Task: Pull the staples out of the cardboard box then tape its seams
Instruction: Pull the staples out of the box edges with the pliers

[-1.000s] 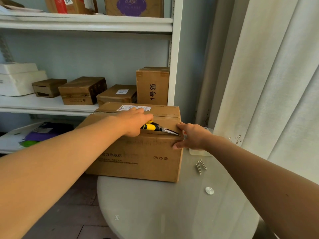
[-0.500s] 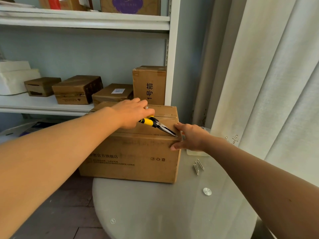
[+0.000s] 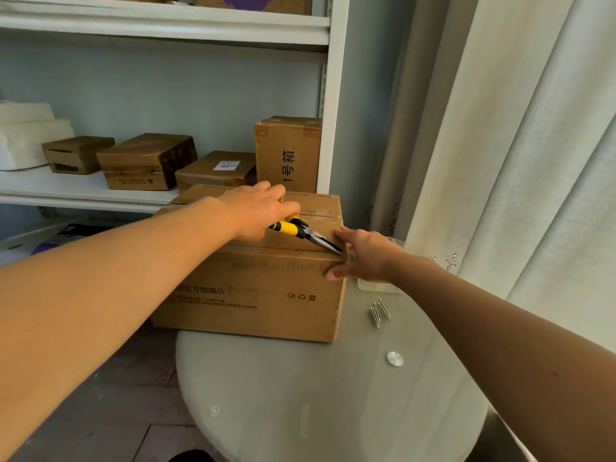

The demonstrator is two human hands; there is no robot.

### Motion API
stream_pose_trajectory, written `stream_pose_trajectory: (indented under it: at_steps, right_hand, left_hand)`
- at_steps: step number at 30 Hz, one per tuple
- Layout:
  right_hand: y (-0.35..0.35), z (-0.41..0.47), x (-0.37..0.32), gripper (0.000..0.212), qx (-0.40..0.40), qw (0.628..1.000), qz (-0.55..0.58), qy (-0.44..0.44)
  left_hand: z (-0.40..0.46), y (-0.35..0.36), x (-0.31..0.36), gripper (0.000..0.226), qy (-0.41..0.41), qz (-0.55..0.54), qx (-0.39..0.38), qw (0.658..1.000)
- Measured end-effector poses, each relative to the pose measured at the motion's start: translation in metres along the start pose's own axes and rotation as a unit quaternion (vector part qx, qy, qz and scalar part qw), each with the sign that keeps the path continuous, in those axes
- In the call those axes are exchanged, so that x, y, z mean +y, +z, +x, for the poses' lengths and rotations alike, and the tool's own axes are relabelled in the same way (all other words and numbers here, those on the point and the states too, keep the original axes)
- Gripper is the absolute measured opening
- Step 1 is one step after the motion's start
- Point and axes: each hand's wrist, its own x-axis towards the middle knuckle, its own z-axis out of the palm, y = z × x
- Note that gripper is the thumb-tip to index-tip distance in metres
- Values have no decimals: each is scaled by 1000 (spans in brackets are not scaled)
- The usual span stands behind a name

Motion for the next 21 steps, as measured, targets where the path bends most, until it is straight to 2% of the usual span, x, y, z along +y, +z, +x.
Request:
stream_pose_trajectory:
  at_steps: [4, 10, 18, 21]
  right_hand:
    - [0, -1, 0, 77, 1, 1000, -1, 0]
    - [0, 1, 0, 75, 3, 1000, -3, -1]
    - [0, 1, -2, 71, 3, 1000, -15, 0]
    - [1, 0, -2, 70, 5, 1000, -16, -1]
  left_hand:
    - [-7, 6, 0, 64, -25, -39, -37, 998]
    - [-10, 5, 5, 58, -26, 14, 9, 1000]
    - [-17, 8, 9, 59, -43, -23, -42, 998]
    - [-20, 9, 13, 56, -45, 2, -11, 999]
